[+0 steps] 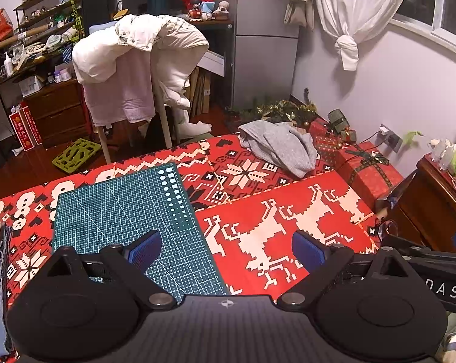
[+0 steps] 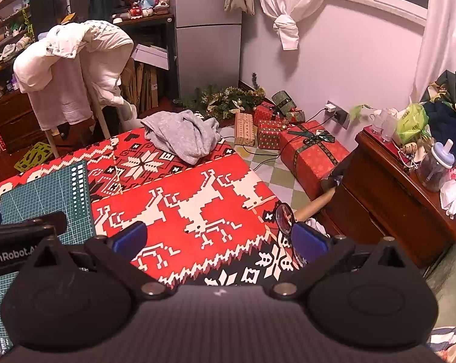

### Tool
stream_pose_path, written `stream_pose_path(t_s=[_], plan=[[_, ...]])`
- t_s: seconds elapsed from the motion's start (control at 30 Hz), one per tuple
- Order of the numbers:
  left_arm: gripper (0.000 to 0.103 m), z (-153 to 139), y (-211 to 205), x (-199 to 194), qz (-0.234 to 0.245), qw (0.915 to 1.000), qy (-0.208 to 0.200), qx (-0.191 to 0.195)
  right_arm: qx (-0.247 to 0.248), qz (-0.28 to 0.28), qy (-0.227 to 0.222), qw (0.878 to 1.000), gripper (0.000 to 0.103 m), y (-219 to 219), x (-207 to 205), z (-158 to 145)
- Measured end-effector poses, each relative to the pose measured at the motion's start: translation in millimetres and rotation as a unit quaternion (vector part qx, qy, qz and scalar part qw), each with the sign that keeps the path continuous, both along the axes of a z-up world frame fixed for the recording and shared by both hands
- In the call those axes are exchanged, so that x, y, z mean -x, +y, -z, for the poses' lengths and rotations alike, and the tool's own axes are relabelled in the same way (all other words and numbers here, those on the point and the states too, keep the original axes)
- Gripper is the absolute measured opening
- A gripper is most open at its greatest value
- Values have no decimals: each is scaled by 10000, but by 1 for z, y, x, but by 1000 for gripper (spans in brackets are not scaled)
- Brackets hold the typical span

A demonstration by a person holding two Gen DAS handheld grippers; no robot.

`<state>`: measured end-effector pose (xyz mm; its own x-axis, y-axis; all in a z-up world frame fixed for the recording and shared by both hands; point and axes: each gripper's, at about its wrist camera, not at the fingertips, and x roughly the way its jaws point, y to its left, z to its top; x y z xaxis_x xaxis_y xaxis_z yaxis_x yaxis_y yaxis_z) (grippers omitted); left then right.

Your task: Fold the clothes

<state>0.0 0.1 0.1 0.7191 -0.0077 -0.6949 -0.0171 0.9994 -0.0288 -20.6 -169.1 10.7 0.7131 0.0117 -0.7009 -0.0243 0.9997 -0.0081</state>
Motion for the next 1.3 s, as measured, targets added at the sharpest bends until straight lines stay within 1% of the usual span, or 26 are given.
stream_pose_path(t_s=[0.43,1.3], plan=[[93,-1,5,1,6,10000,8,10,-36,-21,-25,10000,103,1,0,0],[93,-2,1,0,-71,10000,-7,-23,-46,-46,-2,10000,103,-1,-3,0]])
